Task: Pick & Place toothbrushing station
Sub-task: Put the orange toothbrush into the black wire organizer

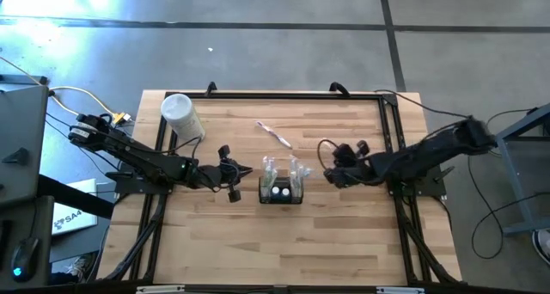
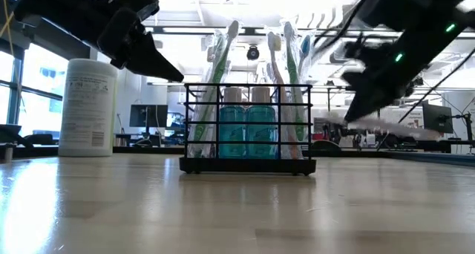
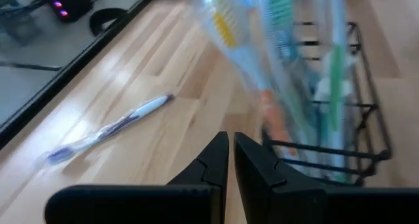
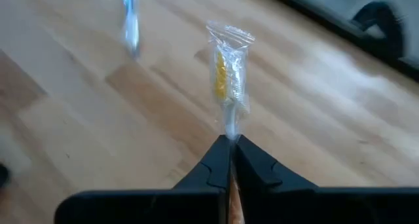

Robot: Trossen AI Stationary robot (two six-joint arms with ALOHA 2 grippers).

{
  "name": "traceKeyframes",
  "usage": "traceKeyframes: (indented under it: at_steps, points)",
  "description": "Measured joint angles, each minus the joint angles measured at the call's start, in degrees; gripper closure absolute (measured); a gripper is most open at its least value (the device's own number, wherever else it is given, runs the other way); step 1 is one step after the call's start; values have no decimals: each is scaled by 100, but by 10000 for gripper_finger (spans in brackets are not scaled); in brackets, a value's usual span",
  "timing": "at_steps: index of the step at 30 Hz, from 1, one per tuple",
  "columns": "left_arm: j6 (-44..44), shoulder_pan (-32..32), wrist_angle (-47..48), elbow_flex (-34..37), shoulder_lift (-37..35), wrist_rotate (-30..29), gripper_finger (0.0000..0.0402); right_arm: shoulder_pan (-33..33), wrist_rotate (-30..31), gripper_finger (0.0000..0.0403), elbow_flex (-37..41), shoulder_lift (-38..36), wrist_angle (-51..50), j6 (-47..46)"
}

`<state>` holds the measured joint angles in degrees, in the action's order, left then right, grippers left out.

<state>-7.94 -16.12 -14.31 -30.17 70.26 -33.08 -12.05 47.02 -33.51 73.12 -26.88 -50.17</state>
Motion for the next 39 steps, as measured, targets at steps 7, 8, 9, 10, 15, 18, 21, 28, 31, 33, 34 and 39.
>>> traceKeyframes:
  at_steps: [7,8,9,10,15,18,21,28,31,33,34,39]
  points:
    - [24,-2,-554,2,0,609,380,-1028,601,400,-7,-1202,-690,-756]
    - [52,-2,-655,2,0,730,380,-1198,697,400,-7,-1324,-646,-776]
    - [67,-4,-759,1,0,860,380,-1359,807,400,-7,-1425,-577,-779]
    - [68,-4,-836,0,0,969,380,-1508,905,400,-9,-1502,-471,-741]
    - [65,-7,-1007,-2,0,1197,380,-2119,1266,400,-17,-1622,183,-245]
    - [-1,-6,-1004,-4,0,1176,380,-2352,1354,400,-20,-1617,602,63]
    - [-3,-85,-1009,-4,-22,1257,380,-2564,1503,400,-20,-1601,1108,419]
    - [100,-656,-1714,-33,-331,1952,380,-3082,1797,400,-24,-1553,2435,1614]
    - [528,-957,-1989,-35,-413,2100,380,-3281,1895,400,-27,-1521,2978,2162]
    - [794,-1122,-2151,-35,-413,2033,380,-3401,2040,399,-29,-1467,3334,2524]
    - [928,-1166,-2224,-35,-411,2000,380,-3450,2066,399,-29,-1434,3493,2692]
    - [1238,-1241,-2360,-35,-407,1808,367,-3526,2033,399,-29,-1176,4325,3370]
